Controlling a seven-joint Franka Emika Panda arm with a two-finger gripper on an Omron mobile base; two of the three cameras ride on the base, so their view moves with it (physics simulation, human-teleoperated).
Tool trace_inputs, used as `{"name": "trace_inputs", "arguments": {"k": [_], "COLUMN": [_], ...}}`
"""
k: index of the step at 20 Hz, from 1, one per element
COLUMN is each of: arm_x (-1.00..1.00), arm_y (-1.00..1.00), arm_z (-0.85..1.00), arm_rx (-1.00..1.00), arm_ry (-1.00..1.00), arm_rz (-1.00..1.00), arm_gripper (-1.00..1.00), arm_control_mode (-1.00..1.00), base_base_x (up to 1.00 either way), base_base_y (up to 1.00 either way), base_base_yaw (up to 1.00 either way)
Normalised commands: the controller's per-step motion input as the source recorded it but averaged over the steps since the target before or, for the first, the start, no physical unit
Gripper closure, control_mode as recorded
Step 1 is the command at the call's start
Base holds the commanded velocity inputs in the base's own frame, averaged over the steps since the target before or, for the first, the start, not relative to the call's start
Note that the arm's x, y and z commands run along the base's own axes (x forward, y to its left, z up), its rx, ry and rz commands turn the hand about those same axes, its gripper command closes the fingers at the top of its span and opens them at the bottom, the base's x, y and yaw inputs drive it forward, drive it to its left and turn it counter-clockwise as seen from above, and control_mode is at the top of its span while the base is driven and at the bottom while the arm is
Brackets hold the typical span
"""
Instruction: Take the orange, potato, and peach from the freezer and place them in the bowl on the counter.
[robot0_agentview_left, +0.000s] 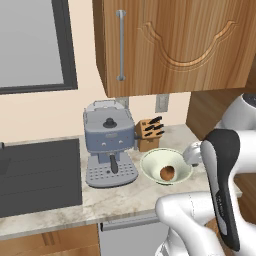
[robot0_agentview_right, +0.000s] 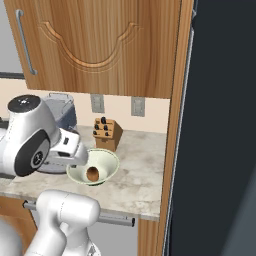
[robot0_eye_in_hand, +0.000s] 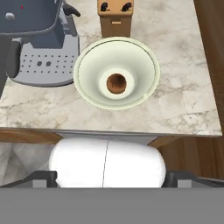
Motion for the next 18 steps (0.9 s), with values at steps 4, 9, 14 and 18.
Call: {"name": "trace_inputs", "arguments": {"k": [4,9,14,18], "arm_x": [-0.11,-0.02,-0.10,-0.21], "arm_y": [0.01,0.01,0.00,0.00], "arm_z": [0.17,0.20,0.22,0.07], "arm_rx": [-0.01,-0.02,0.00,0.00], "arm_ry": [-0.05,-0.02,-0.03,-0.06], "arm_rz": [0.00,0.00,0.00,0.00], "arm_gripper": [-1.00,-1.00,-1.00,-1.00], "arm_control_mode": [-1.00,-1.00,-1.00,-1.00], "base_base_x": [0.00,0.00,0.00,0.00], "base_base_y": [0.00,0.00,0.00,0.00], "base_base_yaw": [0.00,0.00,0.00,0.00]}}
